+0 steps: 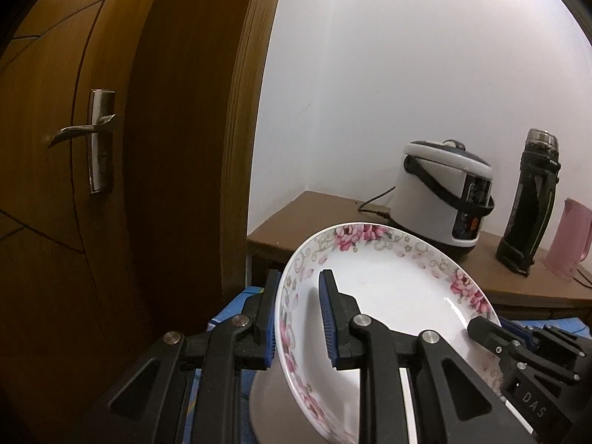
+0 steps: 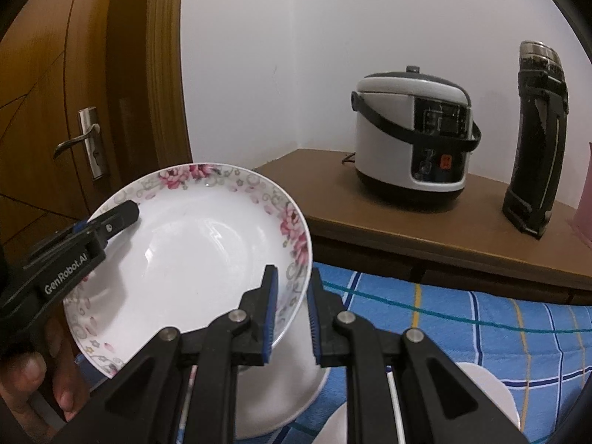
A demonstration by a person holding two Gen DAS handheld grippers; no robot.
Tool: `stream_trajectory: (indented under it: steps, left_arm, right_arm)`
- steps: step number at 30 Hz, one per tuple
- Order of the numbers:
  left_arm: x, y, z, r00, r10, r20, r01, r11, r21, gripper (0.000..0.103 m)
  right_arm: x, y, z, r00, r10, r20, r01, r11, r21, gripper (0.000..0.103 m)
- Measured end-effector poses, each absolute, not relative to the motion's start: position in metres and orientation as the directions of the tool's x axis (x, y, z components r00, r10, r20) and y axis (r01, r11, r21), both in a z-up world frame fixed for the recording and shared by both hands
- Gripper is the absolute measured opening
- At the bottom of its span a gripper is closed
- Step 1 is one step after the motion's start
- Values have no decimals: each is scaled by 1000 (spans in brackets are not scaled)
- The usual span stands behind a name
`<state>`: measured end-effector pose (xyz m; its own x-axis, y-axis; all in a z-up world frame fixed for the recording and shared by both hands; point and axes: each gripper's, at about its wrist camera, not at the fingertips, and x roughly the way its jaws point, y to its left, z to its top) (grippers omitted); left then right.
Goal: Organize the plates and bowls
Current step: 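Carry the pink-floral plate and lower it onto the grey plate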
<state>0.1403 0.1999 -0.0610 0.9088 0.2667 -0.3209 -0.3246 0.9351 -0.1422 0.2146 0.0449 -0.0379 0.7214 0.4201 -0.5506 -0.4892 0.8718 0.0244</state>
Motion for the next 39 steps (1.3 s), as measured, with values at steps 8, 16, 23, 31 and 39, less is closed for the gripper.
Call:
stream_trajectory:
  steps: [8,16,23,31,39]
  left_arm:
    - [147,201,-70,890,266,-369,-330,936,-122,23]
    - [153,204,-78,873,251,-418,-328,937,-122,23]
    - [157,204,-82,865,238,-442,-322,938,-125,24]
    - [158,204,-84,859,219,-463,-308,943,-125,26]
    - [163,206,-88,848,200,-491,-300,945,-133,26]
  right_arm:
    - [213,43,-39,721,423,-550,-495,869,20,16]
    - [218,45,-48,700,419,-579,-502,865,19,16]
    - [218,45,-49,699,414,-584,-501,866,14,16]
    - [216,46,-48,710,404,-577,-497,868,-3,16]
    - [217,50,-51,702,371,-608,-496,867,-44,16]
